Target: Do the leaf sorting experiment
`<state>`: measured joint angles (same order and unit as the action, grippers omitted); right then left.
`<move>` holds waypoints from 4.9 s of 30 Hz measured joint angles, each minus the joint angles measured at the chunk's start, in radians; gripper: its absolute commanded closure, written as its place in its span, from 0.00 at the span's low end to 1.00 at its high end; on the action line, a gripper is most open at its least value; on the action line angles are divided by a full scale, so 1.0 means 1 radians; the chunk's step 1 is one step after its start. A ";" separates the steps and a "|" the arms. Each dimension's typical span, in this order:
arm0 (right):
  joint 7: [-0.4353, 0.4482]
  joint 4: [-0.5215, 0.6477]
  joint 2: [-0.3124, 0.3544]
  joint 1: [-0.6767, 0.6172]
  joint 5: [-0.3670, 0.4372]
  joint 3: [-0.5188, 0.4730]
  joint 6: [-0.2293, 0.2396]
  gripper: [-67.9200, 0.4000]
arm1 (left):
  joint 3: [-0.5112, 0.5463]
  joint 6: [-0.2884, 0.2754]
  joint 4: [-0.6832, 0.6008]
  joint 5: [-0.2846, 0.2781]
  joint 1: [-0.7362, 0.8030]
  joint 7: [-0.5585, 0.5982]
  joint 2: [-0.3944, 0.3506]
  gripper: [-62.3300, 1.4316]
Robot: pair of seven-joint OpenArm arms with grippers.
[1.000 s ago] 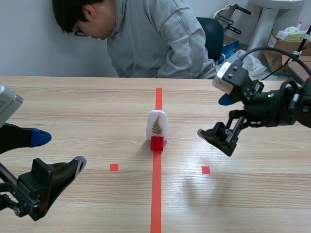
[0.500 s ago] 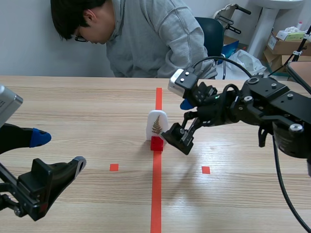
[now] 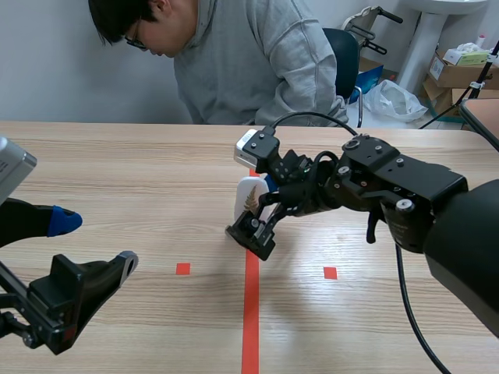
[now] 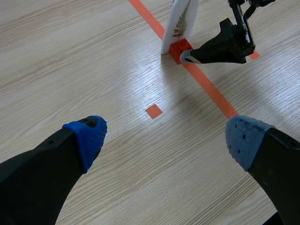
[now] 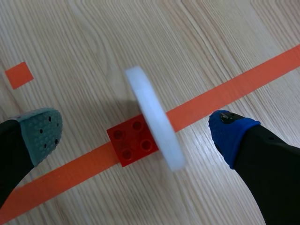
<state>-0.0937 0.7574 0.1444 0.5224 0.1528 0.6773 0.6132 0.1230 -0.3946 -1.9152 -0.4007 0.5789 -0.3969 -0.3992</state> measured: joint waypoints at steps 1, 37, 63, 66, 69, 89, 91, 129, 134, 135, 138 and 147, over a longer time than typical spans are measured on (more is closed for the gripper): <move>0.000 0.000 -0.001 0.000 0.000 0.000 0.000 0.04 | 0.000 0.000 0.000 0.000 0.000 0.000 0.000 0.13; 0.008 0.001 0.000 -0.002 0.000 0.014 -0.007 0.86 | 0.000 0.000 0.000 0.000 0.000 -0.003 0.000 0.13; -0.053 0.137 0.045 -0.033 0.047 -0.183 -0.098 0.98 | 0.000 0.000 0.000 0.000 0.000 -0.003 0.000 0.13; -0.077 0.187 0.084 -0.072 0.070 -0.266 -0.133 0.98 | 0.000 0.000 0.000 0.000 0.000 -0.003 0.000 0.13; -0.097 0.198 0.120 -0.114 0.113 -0.357 -0.162 0.98 | 0.000 0.000 0.000 0.000 0.000 -0.003 0.000 0.13; -0.145 0.201 0.321 -0.308 0.185 -0.811 -0.325 0.98 | 0.000 0.000 0.000 0.000 0.000 -0.003 0.000 0.13; -0.144 0.182 0.321 -0.311 0.185 -0.830 -0.338 0.98 | 0.000 0.000 0.000 0.000 0.000 -0.003 0.000 0.13; -0.092 0.014 0.319 -0.340 0.185 -0.866 -0.404 0.09 | 0.000 0.000 0.000 0.000 0.000 -0.004 0.000 0.13; -0.160 0.064 0.324 -0.359 0.186 -0.875 -0.322 0.03 | 0.000 0.000 0.000 0.000 0.000 -0.008 0.000 0.13; -0.163 0.095 0.325 -0.374 0.185 -0.884 -0.312 0.03 | 0.000 0.000 0.000 0.000 0.000 -0.008 0.000 0.13; -0.177 0.222 0.341 -0.439 0.188 -0.940 -0.278 0.03 | 0.000 0.000 0.000 0.000 0.000 -0.008 0.000 0.13; -0.200 0.605 0.401 -0.750 0.336 -1.095 -0.064 0.03 | 0.000 0.000 0.000 0.000 0.000 -0.011 0.000 0.13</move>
<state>-0.2939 1.3624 0.5453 -0.2276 0.4885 -0.4179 0.5488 0.1230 -0.3946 -1.9152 -0.4007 0.5789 -0.4080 -0.3988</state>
